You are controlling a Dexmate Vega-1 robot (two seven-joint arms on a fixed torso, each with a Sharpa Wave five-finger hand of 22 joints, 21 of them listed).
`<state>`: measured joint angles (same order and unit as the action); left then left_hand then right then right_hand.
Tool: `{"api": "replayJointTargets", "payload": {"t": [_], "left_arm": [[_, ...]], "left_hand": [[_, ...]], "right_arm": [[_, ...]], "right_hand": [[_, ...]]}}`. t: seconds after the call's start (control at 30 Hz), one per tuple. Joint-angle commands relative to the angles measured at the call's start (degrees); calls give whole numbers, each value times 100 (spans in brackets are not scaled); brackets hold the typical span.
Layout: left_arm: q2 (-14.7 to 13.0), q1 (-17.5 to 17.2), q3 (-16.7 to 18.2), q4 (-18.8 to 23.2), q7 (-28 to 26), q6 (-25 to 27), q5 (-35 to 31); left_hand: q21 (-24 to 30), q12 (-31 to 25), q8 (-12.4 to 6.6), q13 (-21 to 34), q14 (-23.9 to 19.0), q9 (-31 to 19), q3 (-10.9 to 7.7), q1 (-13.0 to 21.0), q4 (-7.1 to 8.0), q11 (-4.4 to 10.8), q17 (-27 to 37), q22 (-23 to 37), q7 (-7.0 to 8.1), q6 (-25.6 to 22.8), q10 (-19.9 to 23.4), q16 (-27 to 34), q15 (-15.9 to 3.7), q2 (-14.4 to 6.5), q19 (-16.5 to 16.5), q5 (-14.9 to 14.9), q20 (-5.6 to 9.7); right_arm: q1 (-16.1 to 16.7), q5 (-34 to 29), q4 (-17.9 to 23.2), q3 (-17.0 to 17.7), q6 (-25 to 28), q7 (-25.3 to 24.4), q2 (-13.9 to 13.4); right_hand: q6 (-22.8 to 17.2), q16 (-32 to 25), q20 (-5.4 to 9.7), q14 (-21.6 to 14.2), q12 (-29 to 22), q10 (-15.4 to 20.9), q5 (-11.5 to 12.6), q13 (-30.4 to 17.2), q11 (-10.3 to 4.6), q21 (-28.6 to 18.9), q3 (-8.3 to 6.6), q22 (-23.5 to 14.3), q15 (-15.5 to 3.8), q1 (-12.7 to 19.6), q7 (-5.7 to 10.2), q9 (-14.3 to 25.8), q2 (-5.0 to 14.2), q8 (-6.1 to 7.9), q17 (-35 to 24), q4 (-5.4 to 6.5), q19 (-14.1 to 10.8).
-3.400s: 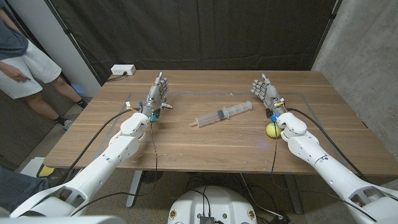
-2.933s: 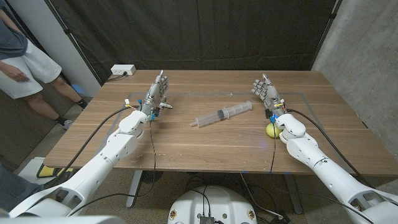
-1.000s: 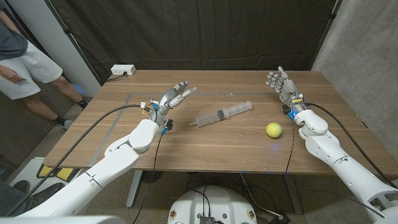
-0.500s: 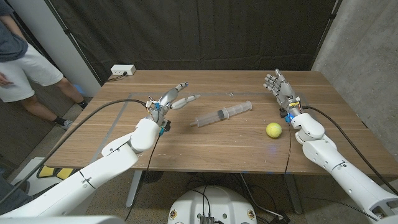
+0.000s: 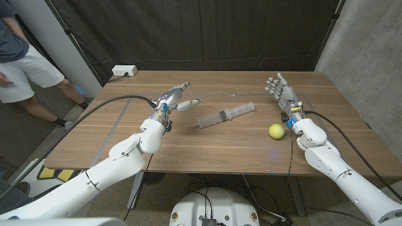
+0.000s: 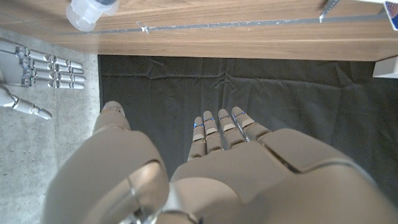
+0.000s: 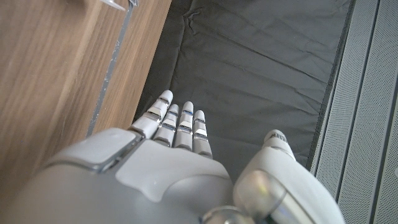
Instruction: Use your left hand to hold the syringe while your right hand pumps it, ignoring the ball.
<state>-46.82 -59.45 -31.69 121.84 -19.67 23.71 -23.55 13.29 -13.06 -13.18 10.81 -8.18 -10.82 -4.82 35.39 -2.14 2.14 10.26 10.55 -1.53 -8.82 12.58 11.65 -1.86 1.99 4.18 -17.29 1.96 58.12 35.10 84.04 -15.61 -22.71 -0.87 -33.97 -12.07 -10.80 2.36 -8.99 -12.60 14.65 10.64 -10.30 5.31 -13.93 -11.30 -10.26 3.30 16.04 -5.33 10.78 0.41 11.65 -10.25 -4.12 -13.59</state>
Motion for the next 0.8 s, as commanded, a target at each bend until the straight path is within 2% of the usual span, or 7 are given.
{"api": "replayJointTargets", "payload": {"t": [0.03, 0.33, 0.5, 0.8], "left_arm": [[-23, 198, -265, 75, 480, 424, -1013], [-27, 352, -417, 122, 1020, 312, -1369], [88, 491, -628, 129, 1370, 493, -1857], [288, 876, -930, 65, 2396, 703, -2487]], "left_hand": [[23, -16, -4, 10, -76, -8, -18, 119, -57, 36, 18, 9, 11, -114, 92, -8, -50, 1, 119, 26, 76], [51, -32, -27, 12, -216, -11, -18, 216, -103, 97, 16, 9, 41, -256, 226, 16, -69, -2, 253, 33, 89], [63, -30, -32, 13, -261, -11, -14, 253, -124, 58, 15, 9, 46, -303, 255, 21, -73, 8, 308, 36, 73], [84, -20, -20, 15, -367, -12, -8, 353, -183, 63, 14, 10, 52, -336, 302, 33, -42, 41, 410, 36, 38]], "right_arm": [[268, -7, 215, 10, -22, -144, 11], [283, -63, 149, -39, -106, -134, 40], [296, -85, 162, -53, -123, -141, 37], [383, -62, 266, -17, -104, -215, 11]], "right_hand": [[-74, -19, 62, -40, -12, 48, 20, -27, 12, 40, -15, -20, 5, 34, 3, 14, 29, 0, -22, -24, -56], [-81, -15, 58, -41, -14, 63, 20, -28, -3, 48, -14, -20, 9, 38, 10, 14, 32, -1, -21, -30, -62], [-87, -12, 55, -43, -12, 64, 20, -28, -2, 54, -13, -21, 8, 40, 11, 14, 34, -2, -21, -34, -67], [-90, -10, 49, -48, -11, 73, 20, -29, 16, 63, -12, -21, 3, 43, 14, 15, 40, -5, -22, -38, -74]]}}
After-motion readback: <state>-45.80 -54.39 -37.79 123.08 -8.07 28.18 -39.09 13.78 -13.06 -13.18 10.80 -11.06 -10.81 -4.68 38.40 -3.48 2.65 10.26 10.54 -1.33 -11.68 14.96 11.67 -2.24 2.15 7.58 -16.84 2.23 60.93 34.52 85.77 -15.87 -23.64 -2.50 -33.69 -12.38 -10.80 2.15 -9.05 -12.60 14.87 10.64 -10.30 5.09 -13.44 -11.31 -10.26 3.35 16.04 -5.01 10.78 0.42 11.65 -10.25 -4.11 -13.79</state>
